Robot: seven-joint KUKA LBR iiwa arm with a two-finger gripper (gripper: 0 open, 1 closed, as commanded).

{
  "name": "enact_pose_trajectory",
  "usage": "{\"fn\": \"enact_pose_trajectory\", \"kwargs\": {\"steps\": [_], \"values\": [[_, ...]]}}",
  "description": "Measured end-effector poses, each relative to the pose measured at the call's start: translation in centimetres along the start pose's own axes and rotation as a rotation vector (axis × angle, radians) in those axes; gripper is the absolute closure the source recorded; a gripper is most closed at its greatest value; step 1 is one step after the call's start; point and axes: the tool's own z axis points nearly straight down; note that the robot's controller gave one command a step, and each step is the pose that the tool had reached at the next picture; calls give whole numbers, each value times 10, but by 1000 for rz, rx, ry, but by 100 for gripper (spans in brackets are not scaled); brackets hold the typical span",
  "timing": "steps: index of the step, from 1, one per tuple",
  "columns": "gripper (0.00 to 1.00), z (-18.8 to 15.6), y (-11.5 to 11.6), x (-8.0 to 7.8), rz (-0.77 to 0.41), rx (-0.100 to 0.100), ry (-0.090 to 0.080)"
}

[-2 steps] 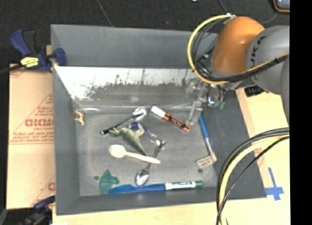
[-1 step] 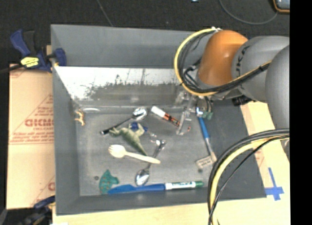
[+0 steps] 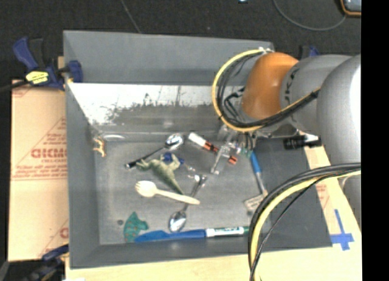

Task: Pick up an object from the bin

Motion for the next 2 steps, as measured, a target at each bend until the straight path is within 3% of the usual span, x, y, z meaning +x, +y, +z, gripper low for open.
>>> {"fn": "enact_pose_trajectory", "kwargs": {"steps": [1, 2], "values": [[100, 0, 28, -2, 26, 3, 12], [100, 0, 28, -2, 25, 3, 12]]}}
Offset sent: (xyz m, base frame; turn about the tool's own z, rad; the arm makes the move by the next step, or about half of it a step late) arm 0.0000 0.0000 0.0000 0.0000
